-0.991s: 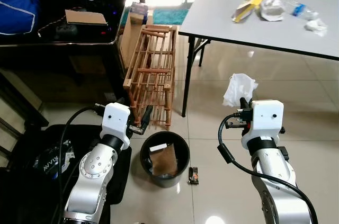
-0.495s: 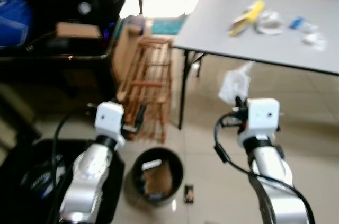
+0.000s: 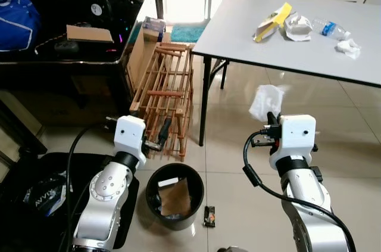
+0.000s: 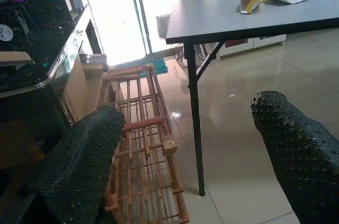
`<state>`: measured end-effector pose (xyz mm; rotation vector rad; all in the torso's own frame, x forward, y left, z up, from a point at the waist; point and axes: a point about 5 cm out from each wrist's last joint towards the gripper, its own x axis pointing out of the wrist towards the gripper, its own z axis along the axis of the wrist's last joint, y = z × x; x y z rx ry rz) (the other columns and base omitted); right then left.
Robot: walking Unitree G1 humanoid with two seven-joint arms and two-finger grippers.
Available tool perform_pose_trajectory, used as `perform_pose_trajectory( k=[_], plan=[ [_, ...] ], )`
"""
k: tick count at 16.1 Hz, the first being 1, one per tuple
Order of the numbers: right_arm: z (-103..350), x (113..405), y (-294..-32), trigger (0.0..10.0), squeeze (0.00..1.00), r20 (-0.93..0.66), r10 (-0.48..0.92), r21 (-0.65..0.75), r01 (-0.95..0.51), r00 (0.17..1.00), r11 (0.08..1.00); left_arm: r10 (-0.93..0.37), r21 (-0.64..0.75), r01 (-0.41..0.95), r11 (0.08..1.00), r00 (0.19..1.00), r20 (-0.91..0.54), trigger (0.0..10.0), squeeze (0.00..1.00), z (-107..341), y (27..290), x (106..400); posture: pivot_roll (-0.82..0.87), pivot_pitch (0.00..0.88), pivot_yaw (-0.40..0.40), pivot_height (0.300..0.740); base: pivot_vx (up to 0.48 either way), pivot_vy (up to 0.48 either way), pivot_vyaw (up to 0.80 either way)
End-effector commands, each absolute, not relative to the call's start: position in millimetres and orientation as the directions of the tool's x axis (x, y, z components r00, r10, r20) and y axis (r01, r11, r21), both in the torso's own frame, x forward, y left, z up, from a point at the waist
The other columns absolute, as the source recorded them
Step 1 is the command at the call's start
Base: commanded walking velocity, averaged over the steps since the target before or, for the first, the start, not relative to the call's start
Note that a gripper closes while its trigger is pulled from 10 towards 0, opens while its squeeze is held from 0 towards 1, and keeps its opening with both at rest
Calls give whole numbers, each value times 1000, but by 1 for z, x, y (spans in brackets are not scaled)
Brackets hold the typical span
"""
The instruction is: Picking trash to rubbish bin
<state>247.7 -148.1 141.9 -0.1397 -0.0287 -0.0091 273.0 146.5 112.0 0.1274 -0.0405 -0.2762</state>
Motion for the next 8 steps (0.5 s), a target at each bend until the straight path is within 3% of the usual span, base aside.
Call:
perform_pose_trajectory(
  k=[1,8],
  plan=[
    [147,249,-145,10000,0,57,17,-133,-9,998,991,-262,146,257,955,965,12,10000,0,111,149,275,-26,98,41,740,0,0,0],
    [156,260,-134,10000,0,97,82,-126,-69,992,990,-210,191,208,959,978,-10,10000,0,106,158,275,-13,96,44,740,0,0,0]
  ],
)
